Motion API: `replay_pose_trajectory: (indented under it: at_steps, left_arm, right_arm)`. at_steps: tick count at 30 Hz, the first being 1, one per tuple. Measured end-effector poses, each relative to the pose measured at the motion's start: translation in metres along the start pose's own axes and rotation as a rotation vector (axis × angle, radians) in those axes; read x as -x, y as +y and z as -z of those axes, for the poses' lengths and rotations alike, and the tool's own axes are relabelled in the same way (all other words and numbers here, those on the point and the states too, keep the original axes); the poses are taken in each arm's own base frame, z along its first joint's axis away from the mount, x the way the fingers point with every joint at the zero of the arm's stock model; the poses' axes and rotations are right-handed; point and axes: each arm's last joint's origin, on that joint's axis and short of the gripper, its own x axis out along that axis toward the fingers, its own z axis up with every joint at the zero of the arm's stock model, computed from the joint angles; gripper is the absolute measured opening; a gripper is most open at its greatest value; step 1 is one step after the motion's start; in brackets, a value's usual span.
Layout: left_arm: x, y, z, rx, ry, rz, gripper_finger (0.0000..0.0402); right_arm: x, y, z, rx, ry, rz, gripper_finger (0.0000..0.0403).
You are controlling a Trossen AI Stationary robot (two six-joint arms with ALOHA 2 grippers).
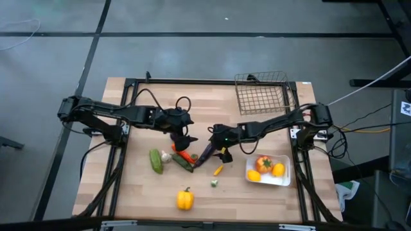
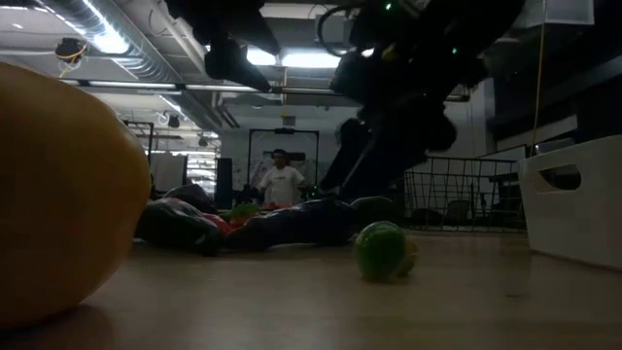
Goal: Sort produce into baskets
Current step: Put the violet eggplant into the black wire basket
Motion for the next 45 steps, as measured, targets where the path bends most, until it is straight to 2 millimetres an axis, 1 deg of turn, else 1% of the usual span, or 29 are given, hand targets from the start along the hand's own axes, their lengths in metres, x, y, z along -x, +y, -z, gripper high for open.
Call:
replay_pose_trajectory:
  at_steps: [5,8,10,14,19,22,24,26,29,34,39,45]
  left_arm:
    - [0.0,0.0,0.0,0.009,0.0,0.0,0.0392]
    - [0.0,0.0,0.0,0.014,-0.001,0.001,0.0392]
    - [0.0,0.0,0.0,0.021,-0.001,0.001,0.0392]
    - [0.0,0.0,0.0,0.036,0.004,-0.001,0.0392]
    - [0.0,-0.001,0.001,0.041,0.004,0.001,0.0392]
    - [0.0,-0.003,0.001,0.055,0.005,0.007,0.0392]
    - [0.0,-0.005,0.002,0.07,0.006,0.013,0.0392]
    - [0.001,-0.006,0.002,0.08,0.008,0.018,0.0392]
    - [0.001,-0.009,0.003,0.083,0.01,0.025,0.0392]
    - [0.002,-0.012,0.005,0.078,0.014,0.033,0.0392]
    - [0.002,-0.013,0.005,0.076,0.015,0.035,0.0392]
    - [0.002,-0.013,0.005,0.077,0.012,0.035,0.0392]
  right_arm:
    - [-0.015,-0.003,0.011,-0.015,0.06,-0.029,0.036]
    - [-0.023,-0.004,0.011,-0.017,0.07,-0.033,0.0359]
    - [-0.026,-0.004,0.009,-0.018,0.07,-0.038,0.0351]
    - [-0.027,-0.004,0.01,-0.019,0.084,-0.046,0.0311]
    - [-0.027,-0.003,0.012,-0.023,0.113,-0.052,0.0241]
    - [-0.025,-0.003,0.013,-0.025,0.131,-0.057,0.0205]
    - [-0.022,-0.002,0.013,-0.027,0.141,-0.059,0.0192]
    - [-0.019,-0.002,0.013,-0.029,0.151,-0.062,0.019]
    - [-0.006,-0.002,0.008,-0.028,0.142,-0.06,0.0201]
    - [0.023,-0.002,-0.002,-0.049,0.13,-0.055,0.0218]
    - [0.059,-0.001,-0.009,-0.051,0.134,-0.037,0.0214]
    - [0.104,-0.002,-0.012,-0.042,0.146,0.094,0.0216]
